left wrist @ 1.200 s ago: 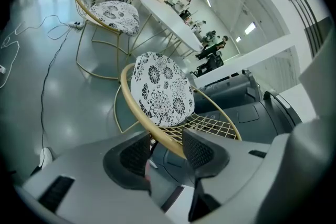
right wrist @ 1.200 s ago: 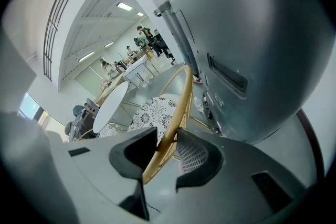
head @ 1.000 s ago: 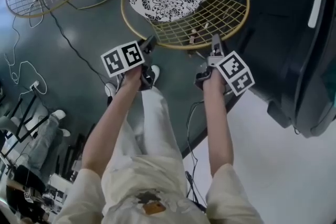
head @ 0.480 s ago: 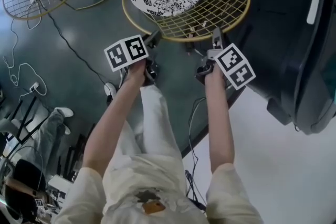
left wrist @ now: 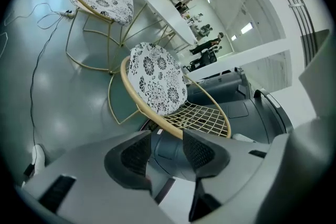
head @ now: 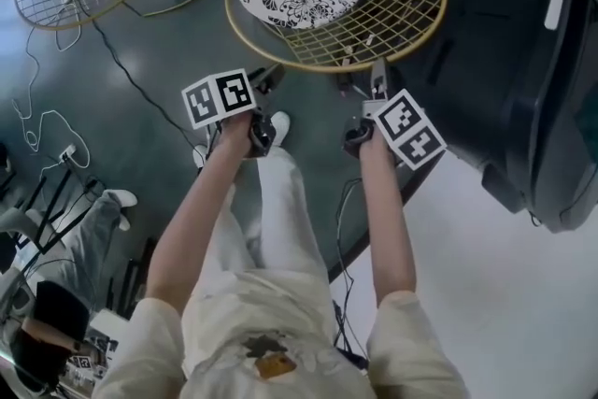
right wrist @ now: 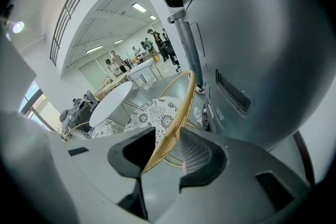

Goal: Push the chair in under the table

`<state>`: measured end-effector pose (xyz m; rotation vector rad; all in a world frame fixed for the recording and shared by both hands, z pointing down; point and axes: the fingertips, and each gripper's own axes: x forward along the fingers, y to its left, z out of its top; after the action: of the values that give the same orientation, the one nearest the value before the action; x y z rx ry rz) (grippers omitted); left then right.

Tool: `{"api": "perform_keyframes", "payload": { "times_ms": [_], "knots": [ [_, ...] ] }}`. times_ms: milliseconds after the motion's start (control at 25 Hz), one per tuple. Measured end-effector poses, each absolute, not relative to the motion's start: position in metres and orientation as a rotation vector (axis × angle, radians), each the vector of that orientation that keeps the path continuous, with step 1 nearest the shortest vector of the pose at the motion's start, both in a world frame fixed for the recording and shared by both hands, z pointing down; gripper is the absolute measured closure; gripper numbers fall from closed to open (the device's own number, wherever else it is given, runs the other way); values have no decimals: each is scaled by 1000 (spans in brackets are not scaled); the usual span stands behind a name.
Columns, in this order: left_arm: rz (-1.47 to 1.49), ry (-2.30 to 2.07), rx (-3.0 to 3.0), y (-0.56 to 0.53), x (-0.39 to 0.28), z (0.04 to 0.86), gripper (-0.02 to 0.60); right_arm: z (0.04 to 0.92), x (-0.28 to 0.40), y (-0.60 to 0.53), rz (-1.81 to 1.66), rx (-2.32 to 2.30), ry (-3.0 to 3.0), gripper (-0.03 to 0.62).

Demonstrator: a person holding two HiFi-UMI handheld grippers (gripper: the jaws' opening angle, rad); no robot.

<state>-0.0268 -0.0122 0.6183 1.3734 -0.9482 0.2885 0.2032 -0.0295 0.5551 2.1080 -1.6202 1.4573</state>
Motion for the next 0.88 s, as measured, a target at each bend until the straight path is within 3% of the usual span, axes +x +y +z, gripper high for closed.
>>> {"api": "perform_keyframes", "payload": {
  "times_ms": [240, 440, 880],
  "knots": [
    [394, -985, 1530, -7, -37, 597, 400, 545, 187, -26, 1416, 2112, -1659, 461],
    [493, -1056, 1677, -6, -54, 562, 572, 526, 163, -13, 1359, 2109, -1657, 473],
    [569, -1093, 2079, 96, -149, 369, 572, 370, 41, 93, 1148, 2027, -1921, 553]
  ]
}}
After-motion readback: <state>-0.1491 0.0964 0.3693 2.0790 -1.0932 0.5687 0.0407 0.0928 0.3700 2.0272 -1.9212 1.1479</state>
